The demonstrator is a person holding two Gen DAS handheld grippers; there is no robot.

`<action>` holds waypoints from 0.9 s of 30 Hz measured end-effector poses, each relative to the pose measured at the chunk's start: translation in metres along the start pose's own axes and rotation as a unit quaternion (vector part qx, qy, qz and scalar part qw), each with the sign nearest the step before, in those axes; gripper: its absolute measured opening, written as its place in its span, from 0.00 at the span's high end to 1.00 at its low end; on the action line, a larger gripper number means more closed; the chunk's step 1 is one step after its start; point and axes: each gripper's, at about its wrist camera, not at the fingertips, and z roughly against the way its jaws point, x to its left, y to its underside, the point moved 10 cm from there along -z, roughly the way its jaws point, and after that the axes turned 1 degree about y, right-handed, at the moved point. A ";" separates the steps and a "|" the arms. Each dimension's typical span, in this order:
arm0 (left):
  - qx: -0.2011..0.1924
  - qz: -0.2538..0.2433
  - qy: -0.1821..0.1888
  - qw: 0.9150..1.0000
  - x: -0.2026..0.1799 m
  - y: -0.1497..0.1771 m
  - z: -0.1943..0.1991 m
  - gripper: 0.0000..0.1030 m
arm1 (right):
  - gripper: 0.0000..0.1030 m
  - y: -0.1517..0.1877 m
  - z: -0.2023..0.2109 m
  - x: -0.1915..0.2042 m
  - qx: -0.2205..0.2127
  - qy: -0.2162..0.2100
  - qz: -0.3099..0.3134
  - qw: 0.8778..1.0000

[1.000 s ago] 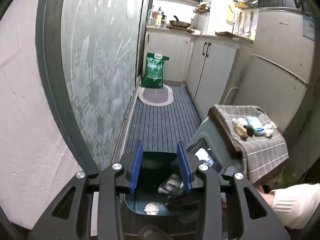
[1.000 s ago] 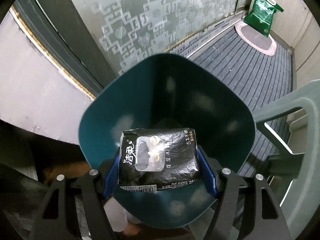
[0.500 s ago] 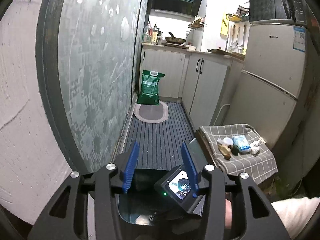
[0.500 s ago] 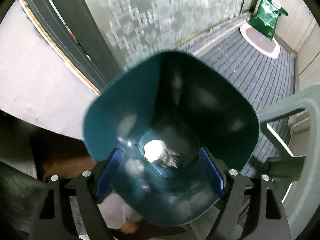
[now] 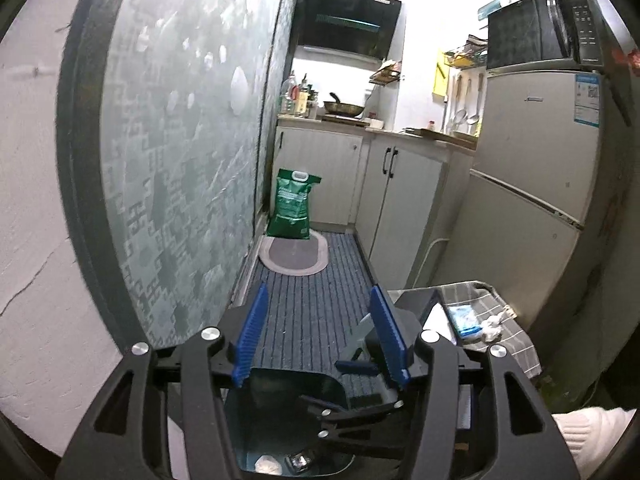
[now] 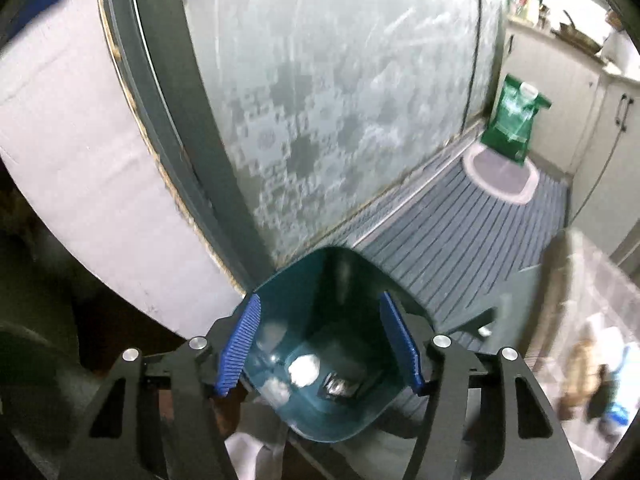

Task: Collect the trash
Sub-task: 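Move the left tool to the table and grasp the brown nut shell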

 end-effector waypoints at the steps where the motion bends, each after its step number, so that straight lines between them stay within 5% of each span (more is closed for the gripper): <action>1: -0.002 -0.003 0.003 1.000 -0.006 -0.002 -0.001 0.45 | 0.40 -0.003 0.010 -0.006 -0.010 0.004 -0.002 1.000; 9: 0.008 -0.024 0.029 0.999 -0.049 0.004 -0.025 0.42 | 0.40 -0.001 0.072 -0.080 -0.055 0.062 -0.029 0.996; 18: 0.056 -0.051 0.059 0.995 -0.100 0.037 -0.071 0.43 | 0.40 0.039 0.119 -0.171 -0.064 0.129 -0.068 0.987; 23: 0.093 -0.068 0.064 0.991 -0.117 0.062 -0.098 0.47 | 0.41 0.062 0.133 -0.201 -0.063 0.147 -0.085 0.983; 27: 0.129 -0.074 0.070 0.986 -0.126 0.085 -0.120 0.60 | 0.44 0.076 0.137 -0.211 -0.056 0.149 -0.088 0.983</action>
